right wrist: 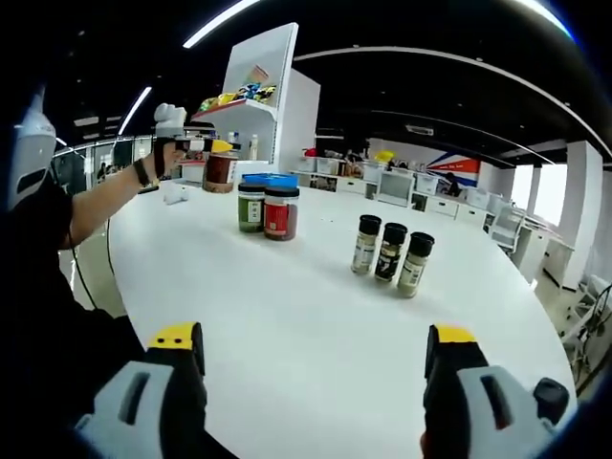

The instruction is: Pick up the mixed condiments and ingredients on the table and sort them into separate groups

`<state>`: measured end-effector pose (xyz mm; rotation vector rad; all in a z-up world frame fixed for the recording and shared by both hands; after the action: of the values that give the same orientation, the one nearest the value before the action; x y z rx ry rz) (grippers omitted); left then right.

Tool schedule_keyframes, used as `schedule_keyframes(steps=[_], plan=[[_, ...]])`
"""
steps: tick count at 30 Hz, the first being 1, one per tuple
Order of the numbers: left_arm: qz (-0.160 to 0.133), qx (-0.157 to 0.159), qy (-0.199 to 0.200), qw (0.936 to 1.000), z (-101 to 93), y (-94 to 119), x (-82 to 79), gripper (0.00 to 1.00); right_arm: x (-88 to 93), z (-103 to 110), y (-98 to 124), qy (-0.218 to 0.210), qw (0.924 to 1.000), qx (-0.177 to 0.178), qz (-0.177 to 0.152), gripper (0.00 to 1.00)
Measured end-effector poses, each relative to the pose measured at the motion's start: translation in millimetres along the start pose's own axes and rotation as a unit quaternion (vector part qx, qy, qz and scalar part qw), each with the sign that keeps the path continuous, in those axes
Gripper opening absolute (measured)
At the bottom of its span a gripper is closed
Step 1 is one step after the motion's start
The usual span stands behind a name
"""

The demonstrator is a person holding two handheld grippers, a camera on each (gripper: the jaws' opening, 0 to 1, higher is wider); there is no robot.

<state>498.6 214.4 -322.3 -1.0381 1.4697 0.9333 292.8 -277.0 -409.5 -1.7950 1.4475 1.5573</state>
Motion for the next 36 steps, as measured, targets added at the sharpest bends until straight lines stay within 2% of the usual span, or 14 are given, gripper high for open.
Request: schedule_keyframes(steps=[7, 13, 16, 23, 30, 31, 32, 36], plan=[[0.002, -0.024, 0.018, 0.9995, 32.5, -9, 35.9, 0.56, -4.0, -1, -1, 0.004, 1.0, 0.001, 0.004, 0.93], [-0.01, -0.043, 0.03, 0.9986, 49.3, -19, 62.1, 0.56, -5.5, -1, -5, 0.004, 1.0, 0.002, 0.008, 0.93], [-0.019, -0.053, 0.052, 0.9971, 55.3, -24, 71.6, 0.56, -5.6, 0, -7, 0.004, 0.9999, 0.0, 0.009, 0.93], [-0.056, -0.051, 0.068, 0.9948, 54.0, -26, 81.5, 0.56, -5.5, 0, -10, 0.005, 0.9999, -0.002, 0.014, 0.93], [-0.056, -0.057, 0.061, 0.9949, 57.4, -29, 93.7, 0.56, -5.5, 1, -10, 0.005, 0.9999, -0.003, 0.015, 0.93], [-0.069, -0.049, 0.06, 0.9945, 56.4, -28, 94.4, 0.56, -5.2, 1, -10, 0.006, 0.9999, -0.003, 0.015, 0.92], [-0.063, -0.053, 0.063, 0.9946, 57.4, -28, 96.7, 0.56, -4.8, 1, -10, 0.006, 0.9999, -0.003, 0.016, 0.92], [-0.072, -0.052, 0.051, 0.9947, 53.8, -28, 99.4, 0.56, -4.0, 1, -11, 0.006, 0.9998, -0.003, 0.018, 0.92]])
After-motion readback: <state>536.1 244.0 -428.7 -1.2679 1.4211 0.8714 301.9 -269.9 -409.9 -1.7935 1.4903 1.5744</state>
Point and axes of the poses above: the point that each gripper's makers call its tool centre point, and the gripper's own axes: y roughly backward along the fingers, z roughly to its left, x roughly out of its underside, the point moved 10 cm from there along y, roughly backward along the fingers, and after that the axes turned 13 degrees about y, right-handed, at the moved point
